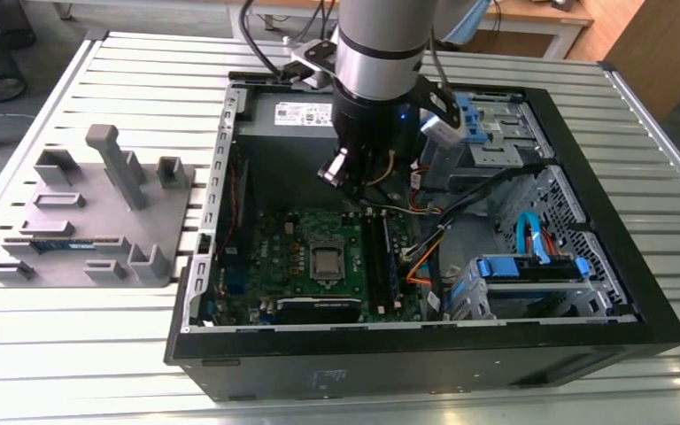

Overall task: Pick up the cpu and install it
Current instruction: 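Install the first cpu locking lever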

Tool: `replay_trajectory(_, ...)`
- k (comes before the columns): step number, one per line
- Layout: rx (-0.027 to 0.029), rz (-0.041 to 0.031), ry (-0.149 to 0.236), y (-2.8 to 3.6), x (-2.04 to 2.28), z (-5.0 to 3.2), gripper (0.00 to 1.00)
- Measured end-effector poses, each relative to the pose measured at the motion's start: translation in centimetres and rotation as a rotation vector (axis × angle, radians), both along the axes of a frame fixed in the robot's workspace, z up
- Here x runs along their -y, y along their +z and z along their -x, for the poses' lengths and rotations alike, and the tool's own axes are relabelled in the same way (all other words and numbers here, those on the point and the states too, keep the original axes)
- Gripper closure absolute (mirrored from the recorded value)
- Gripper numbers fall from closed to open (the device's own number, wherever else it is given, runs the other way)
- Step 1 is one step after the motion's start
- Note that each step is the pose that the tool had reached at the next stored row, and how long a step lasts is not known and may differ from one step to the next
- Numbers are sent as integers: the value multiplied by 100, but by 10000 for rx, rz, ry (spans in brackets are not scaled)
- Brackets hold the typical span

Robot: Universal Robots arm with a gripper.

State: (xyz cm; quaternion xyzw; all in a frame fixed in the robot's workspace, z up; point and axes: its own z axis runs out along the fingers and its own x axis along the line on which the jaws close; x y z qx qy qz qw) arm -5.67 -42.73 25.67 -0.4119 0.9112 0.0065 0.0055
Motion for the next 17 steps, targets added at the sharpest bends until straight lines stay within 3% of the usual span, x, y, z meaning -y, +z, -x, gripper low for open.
replay_trajectory(17,2,-2,-2,-112,-53,0,89)
